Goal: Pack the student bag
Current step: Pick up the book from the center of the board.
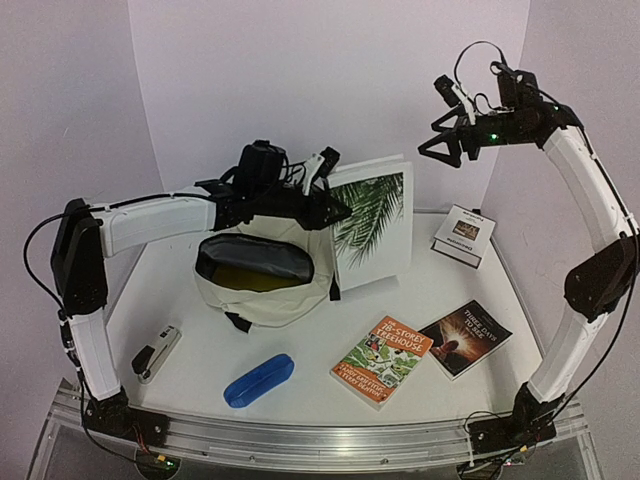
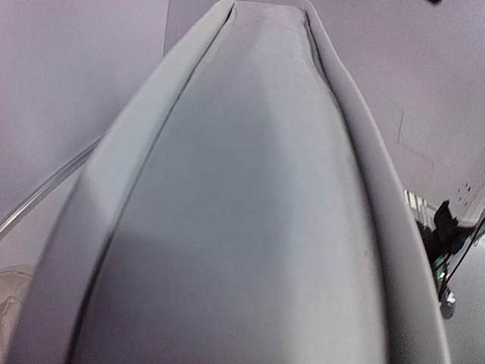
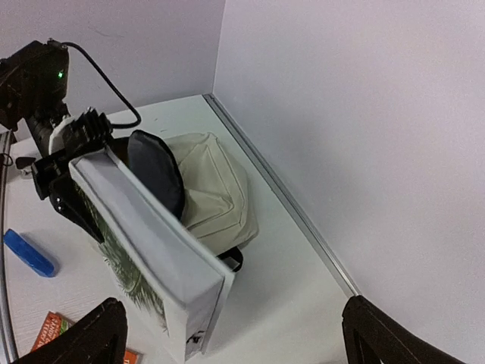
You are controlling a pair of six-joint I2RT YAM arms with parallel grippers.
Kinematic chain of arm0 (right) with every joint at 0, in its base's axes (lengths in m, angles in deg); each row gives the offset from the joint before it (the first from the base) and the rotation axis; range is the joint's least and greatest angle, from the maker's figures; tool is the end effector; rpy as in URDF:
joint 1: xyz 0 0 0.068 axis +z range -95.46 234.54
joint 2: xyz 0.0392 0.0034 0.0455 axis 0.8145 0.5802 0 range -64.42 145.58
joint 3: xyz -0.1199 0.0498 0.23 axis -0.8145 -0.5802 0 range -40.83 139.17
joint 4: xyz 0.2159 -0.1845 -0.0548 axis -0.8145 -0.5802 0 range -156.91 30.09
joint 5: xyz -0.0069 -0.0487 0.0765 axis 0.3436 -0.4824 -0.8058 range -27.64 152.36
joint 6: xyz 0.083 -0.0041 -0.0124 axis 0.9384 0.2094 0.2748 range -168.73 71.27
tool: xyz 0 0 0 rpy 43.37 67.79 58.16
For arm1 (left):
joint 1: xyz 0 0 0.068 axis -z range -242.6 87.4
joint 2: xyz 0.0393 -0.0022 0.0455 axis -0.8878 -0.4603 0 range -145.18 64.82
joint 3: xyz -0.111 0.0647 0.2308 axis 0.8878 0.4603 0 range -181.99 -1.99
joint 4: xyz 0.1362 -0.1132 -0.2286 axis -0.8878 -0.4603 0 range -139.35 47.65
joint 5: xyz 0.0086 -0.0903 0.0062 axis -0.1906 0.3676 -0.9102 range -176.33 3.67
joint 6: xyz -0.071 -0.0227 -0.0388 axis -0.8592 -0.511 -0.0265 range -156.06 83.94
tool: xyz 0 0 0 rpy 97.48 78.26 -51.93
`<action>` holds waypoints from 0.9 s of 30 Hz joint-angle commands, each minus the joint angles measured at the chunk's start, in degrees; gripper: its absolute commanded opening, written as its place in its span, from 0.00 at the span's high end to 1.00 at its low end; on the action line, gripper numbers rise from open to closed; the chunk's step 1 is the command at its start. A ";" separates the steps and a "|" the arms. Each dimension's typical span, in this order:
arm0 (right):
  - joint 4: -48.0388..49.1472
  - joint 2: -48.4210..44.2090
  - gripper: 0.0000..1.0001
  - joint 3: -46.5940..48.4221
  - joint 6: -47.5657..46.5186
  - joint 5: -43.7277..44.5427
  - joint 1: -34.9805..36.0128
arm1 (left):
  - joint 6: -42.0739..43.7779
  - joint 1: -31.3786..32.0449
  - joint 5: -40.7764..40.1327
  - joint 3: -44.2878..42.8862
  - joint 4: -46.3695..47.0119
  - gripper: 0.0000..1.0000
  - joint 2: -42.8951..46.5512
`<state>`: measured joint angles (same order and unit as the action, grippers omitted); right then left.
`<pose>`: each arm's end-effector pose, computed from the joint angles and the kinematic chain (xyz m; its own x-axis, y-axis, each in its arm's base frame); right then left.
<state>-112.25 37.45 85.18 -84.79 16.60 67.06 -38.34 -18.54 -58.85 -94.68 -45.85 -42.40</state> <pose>0.3876 0.1402 0.4709 0.0788 -0.4033 -0.9117 -0.8921 0.3796 -0.2450 0.3419 -0.3781 0.3032 -0.2594 0.2019 -0.9444 0.9226 0.3408 -0.1806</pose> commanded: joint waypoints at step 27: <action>-4.95 2.98 0.79 -1.13 18.60 -32.90 6.84 | -28.84 -2.34 11.03 8.51 15.10 0.39 16.67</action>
<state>-126.05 39.83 83.29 -77.90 -8.01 73.38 -61.43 -21.19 -46.69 -88.98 -37.39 -28.02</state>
